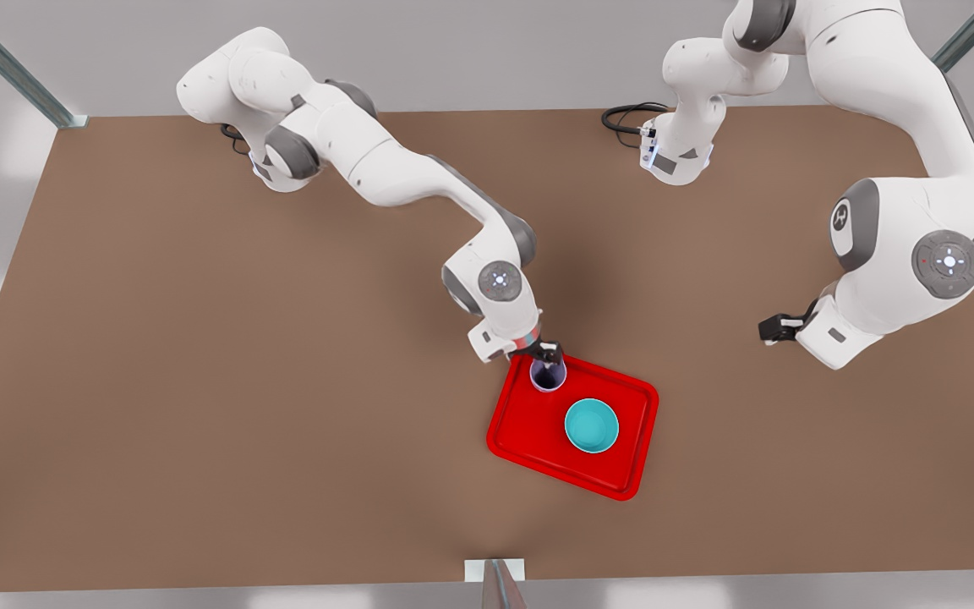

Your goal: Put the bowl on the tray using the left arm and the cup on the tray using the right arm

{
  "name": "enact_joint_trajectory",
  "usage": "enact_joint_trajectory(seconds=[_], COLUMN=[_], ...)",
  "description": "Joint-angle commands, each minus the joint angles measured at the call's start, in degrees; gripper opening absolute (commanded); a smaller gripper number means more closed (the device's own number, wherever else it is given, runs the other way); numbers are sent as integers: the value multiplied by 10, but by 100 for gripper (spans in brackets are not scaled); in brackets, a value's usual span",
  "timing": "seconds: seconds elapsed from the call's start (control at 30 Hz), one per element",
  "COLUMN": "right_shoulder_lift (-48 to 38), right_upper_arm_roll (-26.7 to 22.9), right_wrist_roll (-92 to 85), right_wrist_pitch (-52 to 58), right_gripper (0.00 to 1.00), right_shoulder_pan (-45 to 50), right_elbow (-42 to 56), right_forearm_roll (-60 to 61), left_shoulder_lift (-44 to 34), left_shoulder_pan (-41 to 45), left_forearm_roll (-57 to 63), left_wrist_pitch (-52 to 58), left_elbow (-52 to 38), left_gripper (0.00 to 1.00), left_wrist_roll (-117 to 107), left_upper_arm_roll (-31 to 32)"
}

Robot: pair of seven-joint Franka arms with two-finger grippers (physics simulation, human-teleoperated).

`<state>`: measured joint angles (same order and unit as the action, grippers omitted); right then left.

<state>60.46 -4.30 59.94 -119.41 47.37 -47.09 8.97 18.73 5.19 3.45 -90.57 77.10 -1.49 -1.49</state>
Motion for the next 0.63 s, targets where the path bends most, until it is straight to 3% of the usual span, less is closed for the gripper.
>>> enact_joint_trajectory(seconds=[0.0,0.07,0.1,0.2,0.23,0.3,0.37,0.6], right_shoulder_lift=[-5,-94,-201,-412,-436,-470,-493,-494], right_upper_arm_roll=[0,-7,-4,-4,-2,-1,0,1], right_wrist_roll=[-1,-4,-53,-287,-337,-564,-658,-632], right_wrist_pitch=[4,22,15,79,156,229,272,288], right_gripper=[100,100,100,100,100,100,100,100], right_shoulder_pan=[0,-25,-69,-192,-271,-368,-442,-444], right_elbow=[0,-44,-147,-382,-381,-378,-376,-378], right_forearm_roll=[0,20,18,14,4,-83,-78,-83], left_shoulder_lift=[0,-4,-4,-3,-3,-4,-4,-4], left_shoulder_pan=[0,0,0,2,7,9,11,11], left_forearm_roll=[0,0,0,0,1,1,1,2], left_wrist_pitch=[1,4,4,4,4,4,5,7], left_elbow=[0,-1,-1,-1,-1,-2,-2,-3], left_gripper=[100,100,100,100,100,100,100,100], left_wrist_roll=[0,0,0,1,0,1,1,0], left_upper_arm_roll=[0,1,2,3,3,3,3,3])
